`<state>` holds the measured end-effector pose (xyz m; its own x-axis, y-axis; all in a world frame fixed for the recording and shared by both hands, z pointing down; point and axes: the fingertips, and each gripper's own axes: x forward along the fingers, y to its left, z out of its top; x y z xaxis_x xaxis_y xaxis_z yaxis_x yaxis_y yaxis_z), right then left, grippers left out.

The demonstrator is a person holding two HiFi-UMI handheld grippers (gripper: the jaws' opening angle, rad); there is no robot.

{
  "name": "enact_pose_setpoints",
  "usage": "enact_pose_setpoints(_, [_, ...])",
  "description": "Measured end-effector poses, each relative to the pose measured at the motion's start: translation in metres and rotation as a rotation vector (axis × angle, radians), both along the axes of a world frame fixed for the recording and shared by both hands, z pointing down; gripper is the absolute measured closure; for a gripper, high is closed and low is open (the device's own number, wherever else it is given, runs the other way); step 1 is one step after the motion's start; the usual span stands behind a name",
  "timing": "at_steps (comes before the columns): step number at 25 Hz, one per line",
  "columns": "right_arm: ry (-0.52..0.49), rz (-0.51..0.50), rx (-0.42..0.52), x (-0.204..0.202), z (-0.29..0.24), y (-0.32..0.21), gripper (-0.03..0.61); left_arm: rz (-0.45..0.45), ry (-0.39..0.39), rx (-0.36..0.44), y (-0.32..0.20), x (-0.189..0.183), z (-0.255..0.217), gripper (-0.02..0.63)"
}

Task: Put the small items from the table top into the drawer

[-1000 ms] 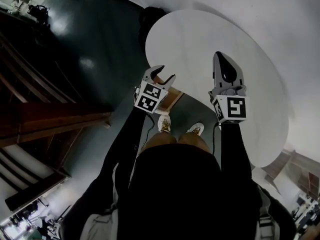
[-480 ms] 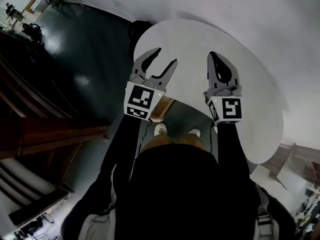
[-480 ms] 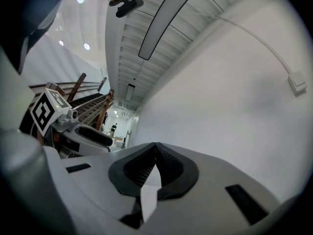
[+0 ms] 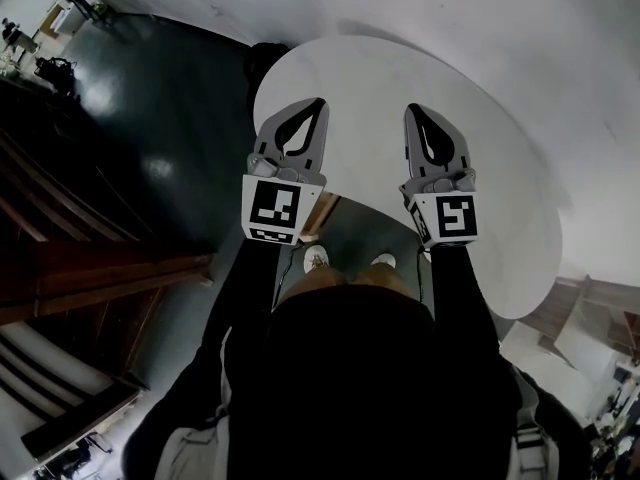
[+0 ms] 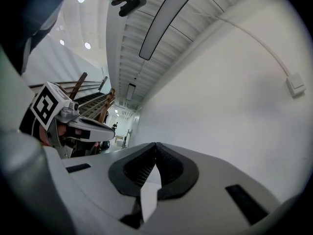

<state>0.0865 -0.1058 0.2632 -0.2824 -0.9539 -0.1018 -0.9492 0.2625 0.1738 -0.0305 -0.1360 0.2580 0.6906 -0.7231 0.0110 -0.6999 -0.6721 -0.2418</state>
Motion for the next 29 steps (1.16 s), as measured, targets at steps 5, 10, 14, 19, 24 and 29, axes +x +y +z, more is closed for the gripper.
enact_pose_setpoints(5, [0.02,-0.043,0.003,-0.01,-0.001,0.002,0.552,-0.029,0.006,0.005,0.002,-0.003,-0.001,0.598])
enact_pose_setpoints(10, [0.019,-0.075,-0.009,-0.02,0.004,-0.001,0.552,-0.047,0.008,-0.007,0.001,-0.01,0.002,0.598])
enact_pose_setpoints(14, [0.019,-0.095,-0.01,-0.025,0.005,-0.002,0.552,-0.059,0.005,-0.011,-0.001,-0.014,0.003,0.598])
enact_pose_setpoints(19, [0.018,-0.099,-0.019,-0.026,0.009,-0.005,0.552,-0.063,-0.001,-0.014,-0.004,-0.016,0.004,0.598])
enact_pose_setpoints(24, [0.02,-0.097,-0.02,-0.028,0.009,-0.008,0.552,-0.067,-0.007,-0.02,-0.008,-0.019,0.006,0.598])
enact_pose_setpoints(29, [0.018,-0.084,-0.024,-0.026,0.008,-0.009,0.552,-0.075,-0.007,-0.023,-0.01,-0.021,0.006,0.598])
